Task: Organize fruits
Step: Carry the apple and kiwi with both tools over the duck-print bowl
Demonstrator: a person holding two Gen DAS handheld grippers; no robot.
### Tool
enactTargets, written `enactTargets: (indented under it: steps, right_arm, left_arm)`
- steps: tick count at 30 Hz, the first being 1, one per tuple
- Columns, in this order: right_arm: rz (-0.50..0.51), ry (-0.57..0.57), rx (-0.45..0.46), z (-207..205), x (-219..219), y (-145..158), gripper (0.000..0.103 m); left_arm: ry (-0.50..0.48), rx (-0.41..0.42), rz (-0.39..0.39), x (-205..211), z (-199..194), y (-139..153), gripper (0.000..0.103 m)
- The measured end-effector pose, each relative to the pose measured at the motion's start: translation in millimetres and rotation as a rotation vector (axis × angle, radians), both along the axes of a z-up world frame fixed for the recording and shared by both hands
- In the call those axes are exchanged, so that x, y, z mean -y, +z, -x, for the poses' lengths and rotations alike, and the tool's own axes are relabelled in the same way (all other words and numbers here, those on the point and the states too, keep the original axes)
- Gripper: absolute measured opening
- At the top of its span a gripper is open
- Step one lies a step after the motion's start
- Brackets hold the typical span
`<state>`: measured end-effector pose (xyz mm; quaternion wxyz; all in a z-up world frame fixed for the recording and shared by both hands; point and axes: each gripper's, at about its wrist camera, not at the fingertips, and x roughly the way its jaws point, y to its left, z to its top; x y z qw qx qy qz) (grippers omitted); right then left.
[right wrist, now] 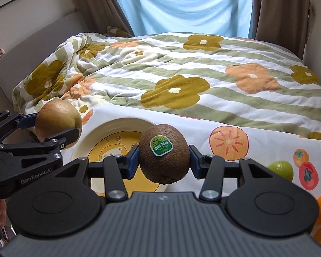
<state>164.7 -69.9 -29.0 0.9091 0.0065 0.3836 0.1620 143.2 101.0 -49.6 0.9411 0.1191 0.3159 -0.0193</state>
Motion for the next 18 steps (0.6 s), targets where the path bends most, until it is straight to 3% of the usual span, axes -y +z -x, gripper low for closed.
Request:
enactTargets:
  steps: [9, 18]
  right_arm:
    - [0.021, -0.098, -0.060, -31, -21, -23, 0.063]
    - [0.032, -0.171, -0.094, -40, -24, -33, 0.063]
  left_arm:
    - [-0.151, -0.080, -0.048, -1, -42, -48, 0.065]
    - [-0.277, -0.078, -0.172, 13, -49, -71, 0.065]
